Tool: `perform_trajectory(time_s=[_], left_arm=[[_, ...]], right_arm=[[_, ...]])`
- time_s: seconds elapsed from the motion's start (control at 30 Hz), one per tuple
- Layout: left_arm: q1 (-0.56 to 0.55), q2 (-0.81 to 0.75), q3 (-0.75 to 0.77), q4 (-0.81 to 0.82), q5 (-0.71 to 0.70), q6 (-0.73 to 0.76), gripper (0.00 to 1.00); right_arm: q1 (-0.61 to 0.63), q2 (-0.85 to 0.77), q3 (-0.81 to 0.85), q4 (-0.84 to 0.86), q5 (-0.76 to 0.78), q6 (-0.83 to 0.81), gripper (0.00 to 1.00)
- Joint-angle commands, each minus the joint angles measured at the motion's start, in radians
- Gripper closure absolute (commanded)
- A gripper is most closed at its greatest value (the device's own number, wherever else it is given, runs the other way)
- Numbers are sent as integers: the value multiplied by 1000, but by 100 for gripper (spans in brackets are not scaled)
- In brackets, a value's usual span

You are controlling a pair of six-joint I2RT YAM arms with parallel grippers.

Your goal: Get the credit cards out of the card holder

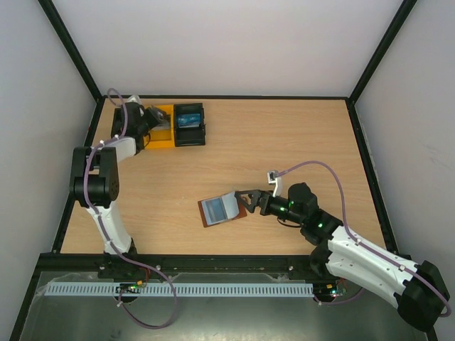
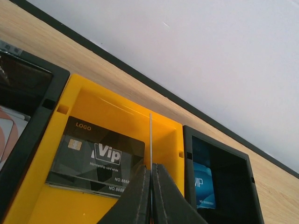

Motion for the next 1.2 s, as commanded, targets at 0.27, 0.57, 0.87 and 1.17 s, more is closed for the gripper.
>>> perform_trajectory(time_s=[0.27,0.57,0.87,1.17], left_arm=[[7,74,85,-30,1,51,97],[7,124,144,-68,17,77,95],[10,181,201,-96,29,85,95],[11,217,246,-116,22,90,93]], right_arm=[[0,-15,6,-5,32,4,2],[1,-23,5,-19,45,3,2],[1,-22,4,-32,67,-1,2],[1,-12,7,-32,75,-7,2]])
